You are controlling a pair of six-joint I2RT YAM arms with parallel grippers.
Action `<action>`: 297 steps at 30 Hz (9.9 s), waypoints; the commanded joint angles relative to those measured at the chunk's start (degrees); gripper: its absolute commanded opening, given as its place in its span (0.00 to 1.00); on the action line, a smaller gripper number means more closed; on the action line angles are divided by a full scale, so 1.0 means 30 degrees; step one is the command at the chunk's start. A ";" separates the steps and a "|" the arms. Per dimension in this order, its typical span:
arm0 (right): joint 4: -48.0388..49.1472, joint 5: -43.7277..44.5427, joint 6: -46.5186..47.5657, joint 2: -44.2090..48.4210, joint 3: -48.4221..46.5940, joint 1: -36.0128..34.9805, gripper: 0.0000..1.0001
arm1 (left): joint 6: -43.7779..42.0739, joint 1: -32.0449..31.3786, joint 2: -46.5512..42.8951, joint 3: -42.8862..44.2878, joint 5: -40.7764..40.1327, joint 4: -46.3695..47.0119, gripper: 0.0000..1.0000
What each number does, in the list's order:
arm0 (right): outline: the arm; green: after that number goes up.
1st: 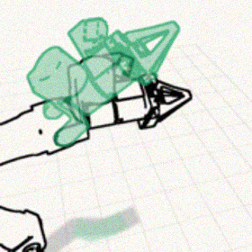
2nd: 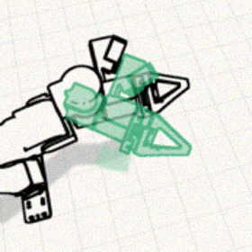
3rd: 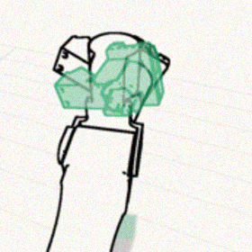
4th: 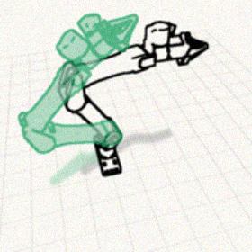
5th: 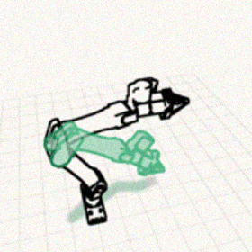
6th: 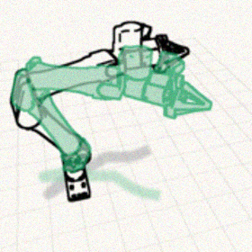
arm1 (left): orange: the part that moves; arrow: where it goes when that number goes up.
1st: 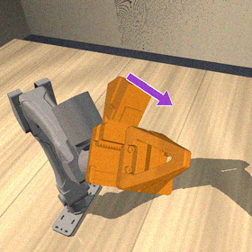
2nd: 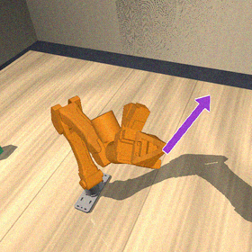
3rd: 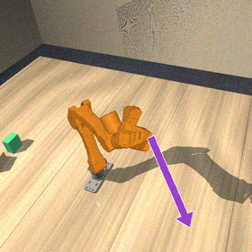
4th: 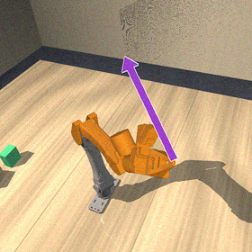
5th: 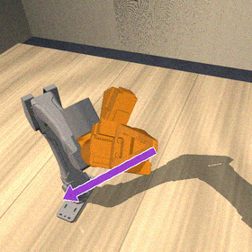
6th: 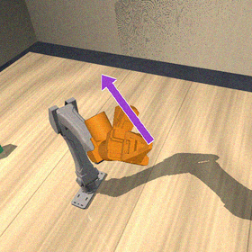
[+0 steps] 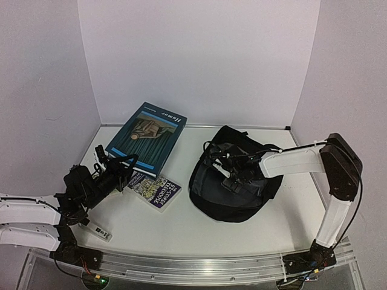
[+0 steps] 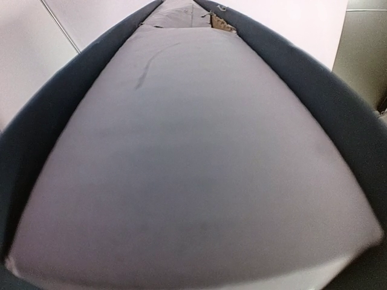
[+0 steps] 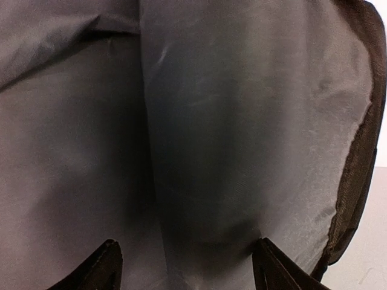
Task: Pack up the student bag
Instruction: Place the book in the student bag, then move the book to the center of the board.
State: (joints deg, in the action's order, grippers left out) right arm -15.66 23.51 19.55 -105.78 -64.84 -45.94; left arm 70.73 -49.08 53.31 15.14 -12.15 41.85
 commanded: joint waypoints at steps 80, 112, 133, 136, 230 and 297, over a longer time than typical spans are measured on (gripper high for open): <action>-0.6294 -0.5928 -0.2974 0.2644 -0.8586 0.1544 0.00 | 0.2821 -0.0848 2.1876 1.4274 0.6883 0.8613 0.10; -0.5710 -0.4633 -0.3451 0.0412 -0.9075 0.4461 0.00 | -0.0557 -0.2310 1.9402 2.2145 0.3084 -1.3297 1.00; -0.5816 -0.5826 -0.1134 0.0974 -0.8032 0.7019 0.18 | -0.0443 -0.0369 1.0914 1.4270 0.1112 -2.0335 1.00; -0.6755 -0.7756 -0.1574 0.1205 -0.8208 0.6991 0.43 | 0.0484 -0.0356 0.9741 1.2832 0.0073 -2.1510 1.00; -0.8866 -1.5785 -0.3403 0.0635 -0.8506 0.2432 0.95 | -1.0277 1.5201 1.6697 1.2994 0.9012 -1.5692 0.90; -0.8775 -1.2276 -0.3622 0.1880 -1.0211 0.2402 0.87 | -1.3111 0.0109 2.0570 2.0294 0.7449 -2.0710 0.67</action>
State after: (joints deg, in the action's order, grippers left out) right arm -42.15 -13.47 8.02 -102.54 -95.36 -38.92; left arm 27.54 -46.81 119.15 79.58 11.31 -19.48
